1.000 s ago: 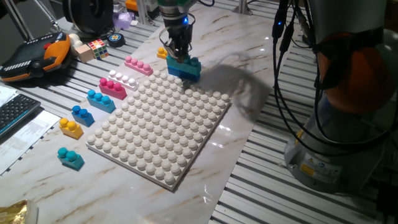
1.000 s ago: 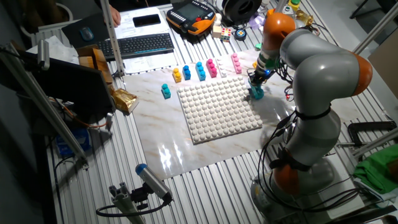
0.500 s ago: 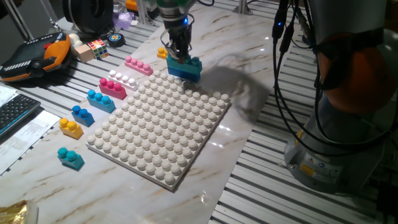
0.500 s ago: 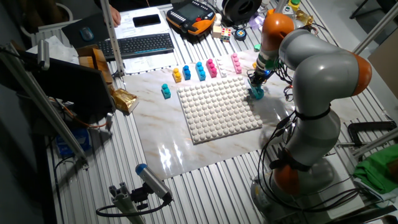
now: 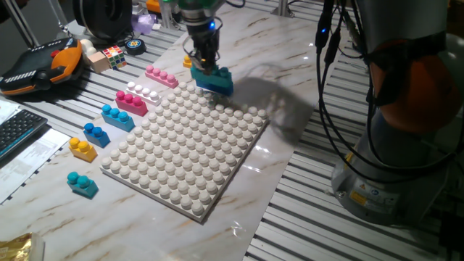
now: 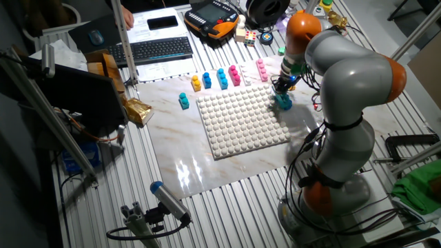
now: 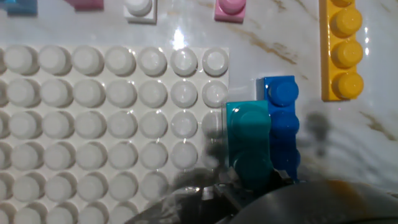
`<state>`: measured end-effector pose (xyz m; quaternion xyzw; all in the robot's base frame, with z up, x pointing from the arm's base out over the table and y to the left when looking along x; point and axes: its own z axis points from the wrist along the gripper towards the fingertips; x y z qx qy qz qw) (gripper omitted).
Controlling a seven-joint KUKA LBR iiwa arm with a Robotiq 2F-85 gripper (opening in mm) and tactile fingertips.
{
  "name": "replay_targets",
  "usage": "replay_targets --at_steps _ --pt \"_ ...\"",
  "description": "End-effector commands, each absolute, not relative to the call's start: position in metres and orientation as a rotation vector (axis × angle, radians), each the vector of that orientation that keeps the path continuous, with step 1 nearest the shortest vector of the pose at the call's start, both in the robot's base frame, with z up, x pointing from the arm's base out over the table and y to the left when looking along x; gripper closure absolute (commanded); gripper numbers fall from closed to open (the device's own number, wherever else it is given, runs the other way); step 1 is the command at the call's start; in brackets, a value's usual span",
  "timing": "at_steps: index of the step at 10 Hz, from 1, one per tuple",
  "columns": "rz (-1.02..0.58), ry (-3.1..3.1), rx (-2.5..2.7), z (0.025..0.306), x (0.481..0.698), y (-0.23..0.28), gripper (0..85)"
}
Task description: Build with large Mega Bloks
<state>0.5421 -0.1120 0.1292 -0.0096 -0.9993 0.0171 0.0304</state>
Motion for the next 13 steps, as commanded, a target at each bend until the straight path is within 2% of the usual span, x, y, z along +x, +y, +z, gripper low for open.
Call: replay_targets --at_steps 1,6,13 --pt "0.044 -3.073 -0.031 0.124 0.549 -0.109 84.3" --pt "0.082 -3.097 -0.053 0.105 0.548 -0.089 84.3" --pt "0.075 -3.105 -0.048 0.094 0.551 -0.095 84.3"
